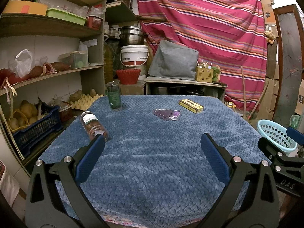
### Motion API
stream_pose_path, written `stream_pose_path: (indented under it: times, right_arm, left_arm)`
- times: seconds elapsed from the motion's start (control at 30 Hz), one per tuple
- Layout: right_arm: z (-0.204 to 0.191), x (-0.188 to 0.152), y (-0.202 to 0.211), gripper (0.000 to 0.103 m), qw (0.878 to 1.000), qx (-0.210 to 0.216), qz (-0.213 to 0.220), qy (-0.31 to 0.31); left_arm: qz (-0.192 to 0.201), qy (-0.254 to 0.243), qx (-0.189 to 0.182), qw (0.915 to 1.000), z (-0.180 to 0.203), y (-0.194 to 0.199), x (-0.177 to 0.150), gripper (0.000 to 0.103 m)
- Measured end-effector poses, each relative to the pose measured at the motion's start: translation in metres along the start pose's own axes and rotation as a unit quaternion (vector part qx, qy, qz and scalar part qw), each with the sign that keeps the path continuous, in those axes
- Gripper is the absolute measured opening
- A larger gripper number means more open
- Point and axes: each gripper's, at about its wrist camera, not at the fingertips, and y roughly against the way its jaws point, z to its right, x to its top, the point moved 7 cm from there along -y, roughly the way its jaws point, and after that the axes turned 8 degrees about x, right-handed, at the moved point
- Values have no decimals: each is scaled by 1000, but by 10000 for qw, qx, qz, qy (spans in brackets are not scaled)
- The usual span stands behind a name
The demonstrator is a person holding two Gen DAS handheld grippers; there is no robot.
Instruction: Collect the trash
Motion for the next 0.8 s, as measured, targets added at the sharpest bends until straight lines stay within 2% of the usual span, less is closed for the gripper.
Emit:
stream_pose_path:
  times: [0.8]
  right_arm:
    - [1,0,0,99,10000,12,-20,28]
  left_arm:
    - [15,-13,2,10000,-2,0,0,98]
